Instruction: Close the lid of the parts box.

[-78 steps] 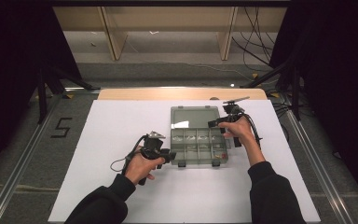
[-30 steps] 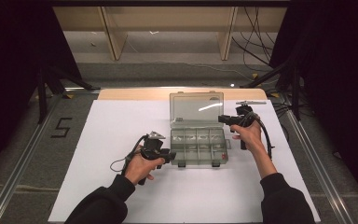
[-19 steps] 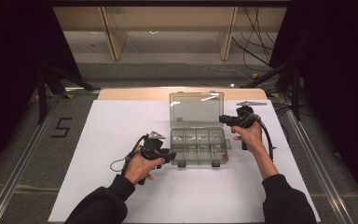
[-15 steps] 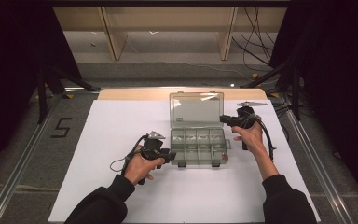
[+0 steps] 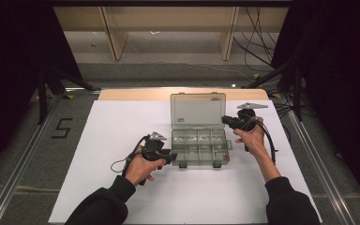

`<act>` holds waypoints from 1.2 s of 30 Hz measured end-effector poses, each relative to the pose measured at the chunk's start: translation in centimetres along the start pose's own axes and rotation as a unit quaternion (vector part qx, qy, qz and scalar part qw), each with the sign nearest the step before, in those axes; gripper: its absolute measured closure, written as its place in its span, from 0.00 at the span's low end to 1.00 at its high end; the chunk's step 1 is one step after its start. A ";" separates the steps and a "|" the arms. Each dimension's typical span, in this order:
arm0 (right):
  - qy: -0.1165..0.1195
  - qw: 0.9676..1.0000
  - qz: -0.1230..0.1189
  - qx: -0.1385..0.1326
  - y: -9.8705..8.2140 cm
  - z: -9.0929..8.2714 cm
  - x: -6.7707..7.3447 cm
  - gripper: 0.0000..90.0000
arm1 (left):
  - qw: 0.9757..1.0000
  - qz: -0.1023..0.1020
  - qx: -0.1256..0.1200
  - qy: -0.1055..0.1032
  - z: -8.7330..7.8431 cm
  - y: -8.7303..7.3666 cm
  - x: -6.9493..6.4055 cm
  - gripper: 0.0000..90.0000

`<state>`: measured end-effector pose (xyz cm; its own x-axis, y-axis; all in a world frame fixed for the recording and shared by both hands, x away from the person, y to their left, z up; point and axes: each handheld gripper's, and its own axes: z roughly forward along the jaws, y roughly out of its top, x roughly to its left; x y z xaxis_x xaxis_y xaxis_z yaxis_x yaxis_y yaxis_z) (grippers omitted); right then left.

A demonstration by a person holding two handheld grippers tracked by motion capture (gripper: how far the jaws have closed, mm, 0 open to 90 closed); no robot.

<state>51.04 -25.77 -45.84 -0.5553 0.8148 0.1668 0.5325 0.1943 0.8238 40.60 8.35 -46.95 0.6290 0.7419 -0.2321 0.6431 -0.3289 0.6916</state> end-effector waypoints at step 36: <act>-0.016 0.998 -0.061 -0.025 -0.8 -0.3 0.4 0.92 | 0.999 0.013 -0.050 0.003 -2.4 3.2 0.5 0.41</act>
<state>50.16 -25.74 -46.22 -0.5929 0.8039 0.0478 0.4294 0.2654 0.8633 41.96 9.05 -43.18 0.6423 0.7377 -0.2079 0.5785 -0.2886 0.7629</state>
